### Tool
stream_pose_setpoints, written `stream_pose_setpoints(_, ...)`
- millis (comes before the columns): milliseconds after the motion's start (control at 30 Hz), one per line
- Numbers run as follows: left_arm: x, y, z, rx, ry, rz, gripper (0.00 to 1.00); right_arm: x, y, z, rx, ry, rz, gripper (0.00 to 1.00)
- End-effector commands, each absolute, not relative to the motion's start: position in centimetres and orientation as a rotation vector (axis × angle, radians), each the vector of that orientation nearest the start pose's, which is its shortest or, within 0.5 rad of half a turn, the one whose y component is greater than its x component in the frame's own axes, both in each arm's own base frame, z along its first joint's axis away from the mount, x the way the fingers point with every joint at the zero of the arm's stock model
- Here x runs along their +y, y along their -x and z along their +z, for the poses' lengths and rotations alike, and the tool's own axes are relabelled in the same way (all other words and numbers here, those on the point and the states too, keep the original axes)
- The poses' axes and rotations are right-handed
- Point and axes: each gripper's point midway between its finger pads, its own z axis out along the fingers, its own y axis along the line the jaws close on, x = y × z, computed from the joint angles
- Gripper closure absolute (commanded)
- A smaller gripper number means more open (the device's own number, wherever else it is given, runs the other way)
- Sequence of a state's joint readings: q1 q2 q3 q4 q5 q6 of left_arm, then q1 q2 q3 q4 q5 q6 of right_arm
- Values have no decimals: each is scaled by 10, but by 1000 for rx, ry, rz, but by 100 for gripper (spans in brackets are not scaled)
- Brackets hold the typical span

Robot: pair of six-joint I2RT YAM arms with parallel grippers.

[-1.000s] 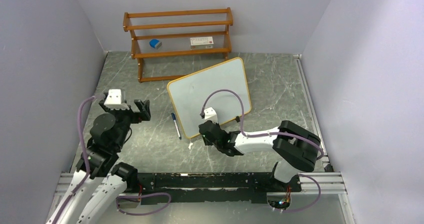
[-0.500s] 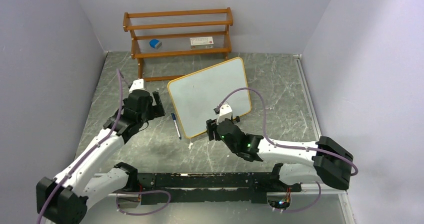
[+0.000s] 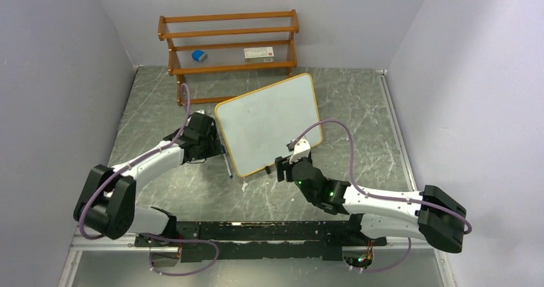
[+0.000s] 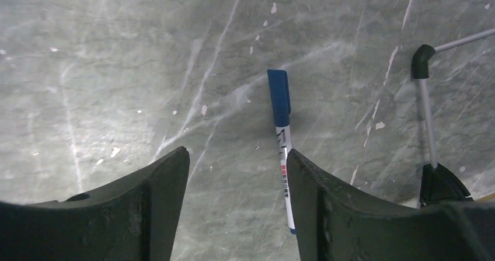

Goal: Write a sentence on the whiteboard
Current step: Open the whiteboard marker at the center of the board.

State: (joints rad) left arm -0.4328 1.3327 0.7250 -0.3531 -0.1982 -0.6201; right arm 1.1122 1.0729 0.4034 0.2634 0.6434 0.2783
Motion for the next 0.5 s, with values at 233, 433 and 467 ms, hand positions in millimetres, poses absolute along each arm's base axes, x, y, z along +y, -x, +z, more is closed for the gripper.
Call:
stream_pose_setpoints(233,-144,-309,38,2508,357,-346,37,226,-228,126,1809,342,284,28)
stream_pose_setpoints(433,-138,-305,18,2584,373,-262,42,223,-229,127,1801,335,271,27)
stream_pose_setpoints(467,-135,-304,16,2593,378,-234,43,222,-229,128,1800,332,270,27)
